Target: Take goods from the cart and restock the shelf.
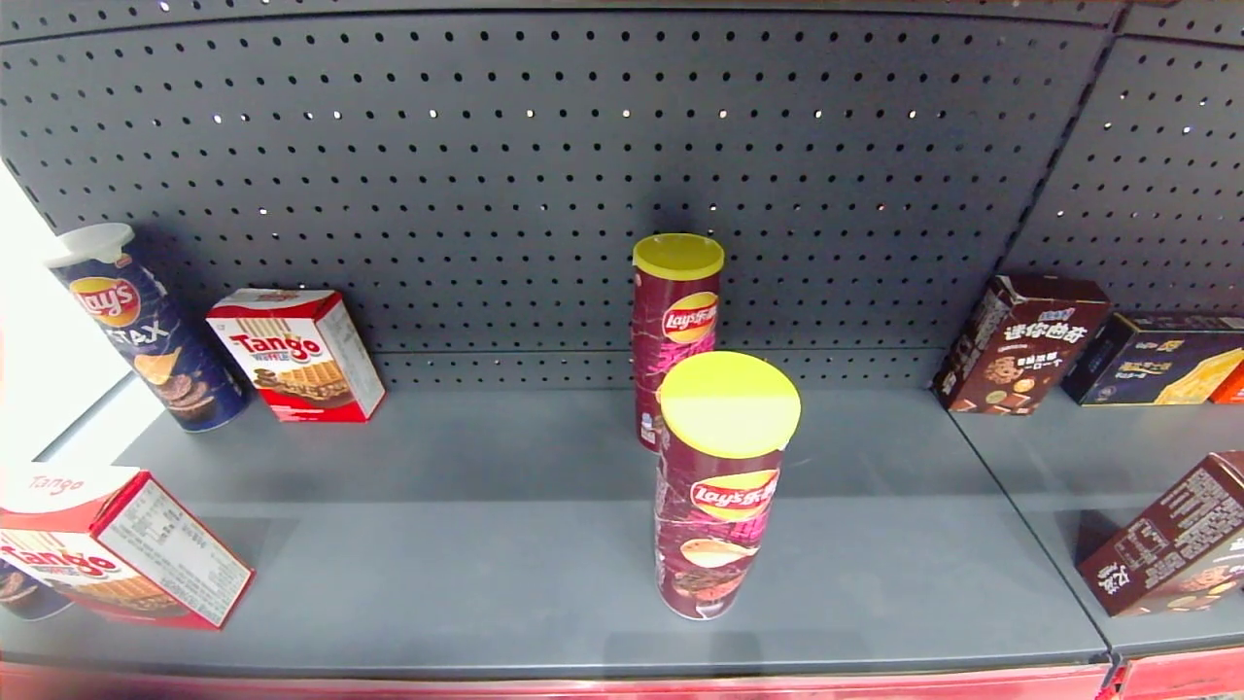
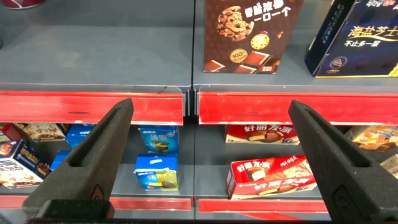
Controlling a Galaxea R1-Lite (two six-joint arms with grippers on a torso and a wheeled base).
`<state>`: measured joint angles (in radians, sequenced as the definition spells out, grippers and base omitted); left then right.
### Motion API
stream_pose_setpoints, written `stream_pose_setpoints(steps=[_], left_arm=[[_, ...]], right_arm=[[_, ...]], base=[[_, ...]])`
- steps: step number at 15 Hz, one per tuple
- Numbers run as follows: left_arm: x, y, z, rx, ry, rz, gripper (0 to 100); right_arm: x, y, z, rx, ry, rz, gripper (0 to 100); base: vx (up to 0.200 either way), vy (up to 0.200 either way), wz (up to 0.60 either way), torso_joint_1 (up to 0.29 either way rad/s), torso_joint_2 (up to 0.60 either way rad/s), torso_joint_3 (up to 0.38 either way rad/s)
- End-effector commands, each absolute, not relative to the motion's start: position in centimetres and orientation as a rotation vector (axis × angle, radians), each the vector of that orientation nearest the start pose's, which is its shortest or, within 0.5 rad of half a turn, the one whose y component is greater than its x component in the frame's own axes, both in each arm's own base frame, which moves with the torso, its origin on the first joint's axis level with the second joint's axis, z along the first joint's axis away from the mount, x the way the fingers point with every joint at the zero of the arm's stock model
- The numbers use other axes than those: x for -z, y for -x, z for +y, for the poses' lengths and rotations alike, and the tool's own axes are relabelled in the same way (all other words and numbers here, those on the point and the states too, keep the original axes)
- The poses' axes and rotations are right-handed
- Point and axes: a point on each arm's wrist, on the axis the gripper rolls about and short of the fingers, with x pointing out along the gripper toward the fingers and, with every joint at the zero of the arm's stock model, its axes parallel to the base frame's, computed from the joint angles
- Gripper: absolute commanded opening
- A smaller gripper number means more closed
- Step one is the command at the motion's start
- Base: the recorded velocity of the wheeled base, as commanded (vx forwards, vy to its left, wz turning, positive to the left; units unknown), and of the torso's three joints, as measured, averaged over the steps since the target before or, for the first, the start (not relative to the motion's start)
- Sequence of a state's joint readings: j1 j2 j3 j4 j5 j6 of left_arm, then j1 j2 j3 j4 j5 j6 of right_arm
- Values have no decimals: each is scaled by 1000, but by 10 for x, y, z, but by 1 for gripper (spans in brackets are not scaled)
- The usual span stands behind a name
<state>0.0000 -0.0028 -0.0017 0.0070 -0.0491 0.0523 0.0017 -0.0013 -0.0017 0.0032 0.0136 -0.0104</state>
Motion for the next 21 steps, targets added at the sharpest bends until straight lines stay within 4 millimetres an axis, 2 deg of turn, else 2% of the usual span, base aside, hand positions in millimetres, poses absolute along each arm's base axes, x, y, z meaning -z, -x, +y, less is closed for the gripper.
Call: stream_pose_setpoints(steps=[1,3,6,7,8,9,10,11,14,16,18,20,21], left_arm=[[-75,23,-1,51,-49,3,100],[-75,23,0,-17,-3,3,100],[-75,23,1,-28,-2,3,100],[-75,23,1,-35,3,3,100],[-75,23,2,-74,3,3,100],[-75,23,2,-110,-2,3,100],[-75,23,2,-109,-3,5,100],[-75,23,2,-110,-3,3,100],[-76,23,2,-112,-11,-1,100],[-75,23,2,-107,-17,1,100],[-75,23,2,-87,-29,1,100],[-76,23,0,9,-26,-2,100],[-76,23,-1,37,-32,-1,100]], right_arm=[[-76,23,0,-15,11,1,100],[-76,23,0,-21,14,1,100],[-76,23,0,-11,5,3,100],[-82,24,0,28,-2,-15,100],[-148,25,-1,64,-20,-67,100],[-186,-1,-1,49,-66,41,100],[-201,-3,0,-6,-66,2,100],[-218,-13,3,-144,22,-8,100],[-249,-56,10,-251,73,17,100],[-254,-82,21,-344,114,44,100],[-251,-100,35,-443,122,70,100],[-247,-117,53,-543,130,101,100],[-242,-129,69,-634,138,131,100]], base=[[0,0,0,0,0,0],[0,0,0,0,0,0],[0,0,0,0,0,0],[0,0,0,0,0,0],[0,0,0,0,0,0],[0,0,0,0,0,0],[0,0,0,0,0,0],[0,0,0,0,0,0],[0,0,0,0,0,0],[0,0,0,0,0,0],[0,0,0,0,0,0],[0,0,0,0,0,0],[0,0,0,0,0,0]])
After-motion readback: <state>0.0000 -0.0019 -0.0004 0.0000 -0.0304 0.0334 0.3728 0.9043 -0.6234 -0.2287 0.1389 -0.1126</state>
